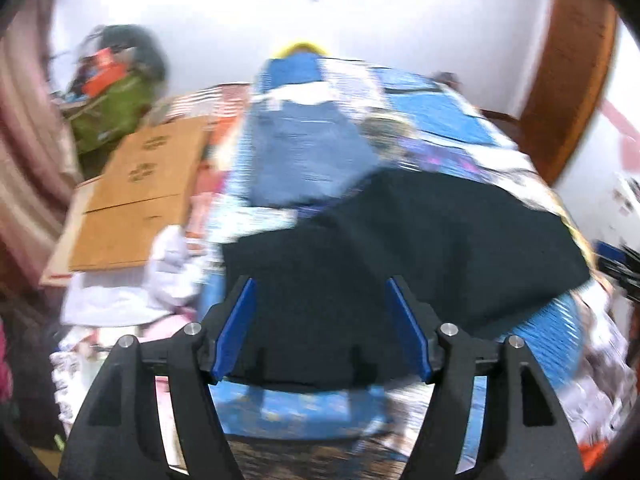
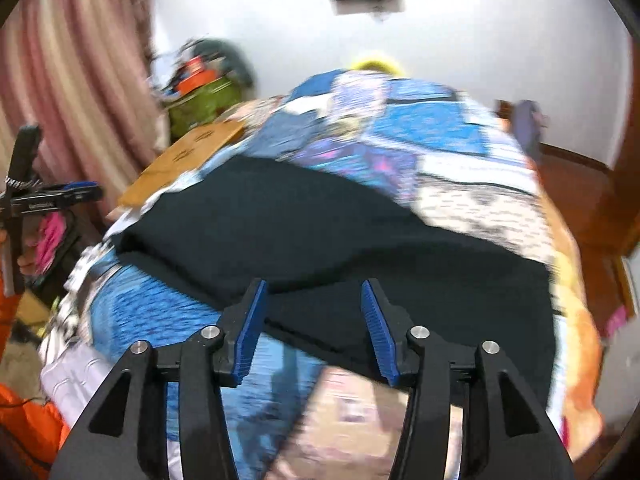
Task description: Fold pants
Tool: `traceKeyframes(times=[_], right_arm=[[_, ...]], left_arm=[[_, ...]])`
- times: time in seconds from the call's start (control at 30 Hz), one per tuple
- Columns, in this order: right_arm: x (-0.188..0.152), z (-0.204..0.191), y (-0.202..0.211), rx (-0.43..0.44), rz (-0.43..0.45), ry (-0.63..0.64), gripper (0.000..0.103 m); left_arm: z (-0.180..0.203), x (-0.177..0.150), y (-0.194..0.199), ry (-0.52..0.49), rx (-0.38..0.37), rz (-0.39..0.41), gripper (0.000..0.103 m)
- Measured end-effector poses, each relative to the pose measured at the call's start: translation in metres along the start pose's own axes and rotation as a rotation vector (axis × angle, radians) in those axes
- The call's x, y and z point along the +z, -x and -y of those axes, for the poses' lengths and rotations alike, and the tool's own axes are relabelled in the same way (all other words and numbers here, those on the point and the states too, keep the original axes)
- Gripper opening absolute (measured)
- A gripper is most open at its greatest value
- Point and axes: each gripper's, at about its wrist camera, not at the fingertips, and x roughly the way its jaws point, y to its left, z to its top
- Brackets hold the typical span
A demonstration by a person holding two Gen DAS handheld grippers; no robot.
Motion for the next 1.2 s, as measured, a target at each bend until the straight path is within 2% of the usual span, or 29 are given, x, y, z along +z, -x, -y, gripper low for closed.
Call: traceKeyframes(times=[0.07,0.17,0.27,0.47,0.7,0.73,0.77,0.83,0.9,0.93,1.07,1.2], right_arm=[[-0.002,0.020,0.006,-0.071,0.012,-0.047,0.049],[-0.009,0.048,0.013,-0.153,0.015,-0.119,0.049],[-0.019,0.074,0.015,-0.234,-0.003,-0.179,0.049],[-0.050,0.115,0.009,-0.318,-0.082,-0.291,0.049],[-0.080,0.141,0.000,-0.327,-0.121,-0.386,0.049],[-0.082,0.143,-0.003,-0.323,-0.125,-0.393,0.049],[-0.084,0.145,-0.006,-0.317,-0.130,-0.399,0.049],[-0.086,0.146,-0.009,-0.314,-0.127,-0.396,0.049],[-0.086,0.145,-0.013,-0.309,-0.133,-0.382,0.048],[-0.086,0.143,-0.014,-0.314,-0.135,-0.369,0.045],[-0.083,0.136,-0.015,-0.365,-0.137,-0.297,0.016],[-0.079,0.128,-0.011,-0.420,-0.119,-0.207,0.008]], left_arm=[[-0.026,0.007,-0.012,0.033,0.050,-0.027,0.067],[-0.054,0.003,-0.032,0.076,0.075,-0.085,0.067],[-0.074,-0.020,-0.059,0.164,0.017,-0.190,0.067],[-0.066,-0.065,-0.088,0.209,-0.016,-0.300,0.066],[-0.051,-0.072,-0.098,0.191,0.079,-0.290,0.066],[-0.050,-0.071,-0.100,0.194,0.080,-0.289,0.063],[-0.048,-0.071,-0.101,0.193,0.076,-0.285,0.057],[-0.044,-0.070,-0.102,0.173,0.106,-0.277,0.049],[-0.036,-0.070,-0.100,0.127,0.145,-0.261,0.037],[-0.036,-0.069,-0.100,0.115,0.158,-0.257,0.035],[-0.027,-0.069,-0.098,0.053,0.222,-0.224,0.029],[-0.024,-0.068,-0.095,0.028,0.248,-0.206,0.023]])
